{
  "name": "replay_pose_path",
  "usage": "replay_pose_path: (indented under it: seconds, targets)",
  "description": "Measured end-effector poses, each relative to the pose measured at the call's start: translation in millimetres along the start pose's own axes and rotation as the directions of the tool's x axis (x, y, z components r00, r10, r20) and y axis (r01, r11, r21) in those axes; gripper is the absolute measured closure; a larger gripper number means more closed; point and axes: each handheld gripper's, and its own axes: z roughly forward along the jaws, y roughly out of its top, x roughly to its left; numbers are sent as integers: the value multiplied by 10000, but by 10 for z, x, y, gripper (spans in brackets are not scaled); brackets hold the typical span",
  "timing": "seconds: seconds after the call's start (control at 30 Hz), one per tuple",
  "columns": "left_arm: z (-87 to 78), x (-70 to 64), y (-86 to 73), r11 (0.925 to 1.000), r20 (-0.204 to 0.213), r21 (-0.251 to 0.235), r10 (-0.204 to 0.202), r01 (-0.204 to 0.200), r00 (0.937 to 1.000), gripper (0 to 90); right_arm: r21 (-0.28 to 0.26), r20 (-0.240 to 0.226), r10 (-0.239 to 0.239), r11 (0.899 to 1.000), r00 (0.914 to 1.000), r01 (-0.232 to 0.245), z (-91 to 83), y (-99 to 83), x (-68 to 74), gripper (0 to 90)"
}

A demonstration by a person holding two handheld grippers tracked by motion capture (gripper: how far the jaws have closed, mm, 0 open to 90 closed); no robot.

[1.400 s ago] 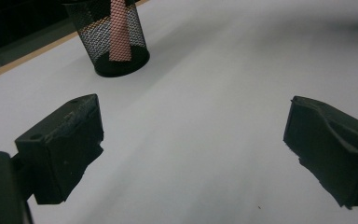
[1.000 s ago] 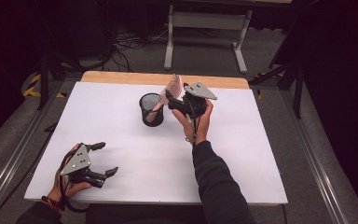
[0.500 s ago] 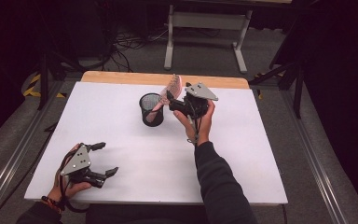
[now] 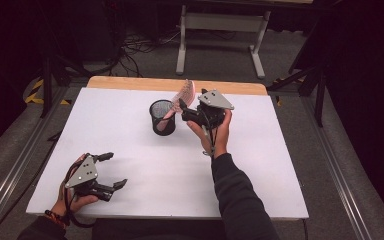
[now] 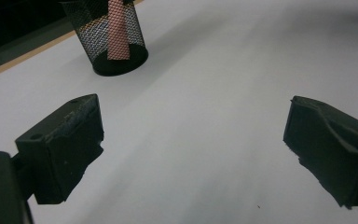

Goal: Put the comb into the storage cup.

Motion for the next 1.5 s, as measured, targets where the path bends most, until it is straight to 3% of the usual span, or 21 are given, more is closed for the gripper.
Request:
replay_pose_path:
  seconds: [0.77,1.5]
  targets:
    - [-4,0,3,10000,-63,-20,-9,9,10000,57,103,-36,-607,9981,9981,607,-92,0,46,171]
    - [2,6,0,10000,-60,-23,-27,27,10000,54,77,39,-1031,9946,9947,1031,-239,-45,-16,135]
